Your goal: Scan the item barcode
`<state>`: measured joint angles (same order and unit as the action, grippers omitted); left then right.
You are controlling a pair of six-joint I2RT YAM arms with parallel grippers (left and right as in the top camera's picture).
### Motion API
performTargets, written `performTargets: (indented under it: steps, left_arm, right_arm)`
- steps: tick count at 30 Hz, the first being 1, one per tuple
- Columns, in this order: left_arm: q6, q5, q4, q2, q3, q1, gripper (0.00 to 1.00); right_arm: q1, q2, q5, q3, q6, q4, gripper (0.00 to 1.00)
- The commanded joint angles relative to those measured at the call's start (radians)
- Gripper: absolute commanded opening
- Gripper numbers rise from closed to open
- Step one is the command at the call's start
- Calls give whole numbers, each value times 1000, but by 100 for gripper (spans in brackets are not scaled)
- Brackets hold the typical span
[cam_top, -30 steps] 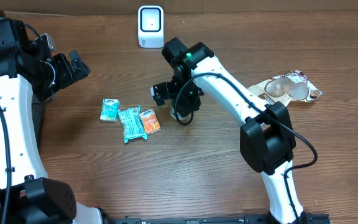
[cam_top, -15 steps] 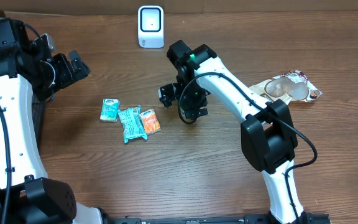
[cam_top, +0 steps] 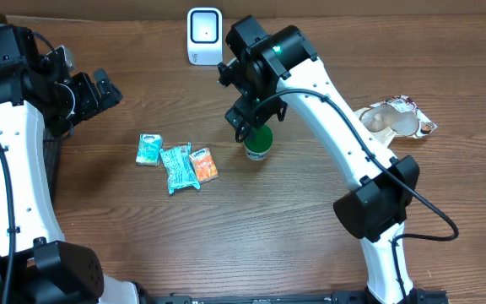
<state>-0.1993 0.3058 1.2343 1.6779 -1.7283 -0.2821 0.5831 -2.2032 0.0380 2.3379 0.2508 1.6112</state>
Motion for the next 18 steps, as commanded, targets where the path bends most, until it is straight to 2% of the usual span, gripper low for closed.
performTargets:
  steps: [1, 5, 8, 14, 18]
  left_arm:
    - [13, -2, -1, 3, -2, 2, 100]
    - [13, -2, -1, 3, -2, 2, 99]
    - [13, -2, -1, 3, -2, 2, 100]
    - [13, -2, -1, 3, -2, 2, 100]
    - [13, -2, -1, 3, -2, 2, 99]
  right_arm:
    - [-1, 15, 56, -1, -232, -7, 100]
    - [-1, 14, -58, -58, -519, -85, 98]
    - [-1, 14, -75, -126, -653, -157, 97]
    - [-1, 13, -124, -290, -784, -265, 95]
    - [-1, 13, -107, -373, -786, -327, 95]
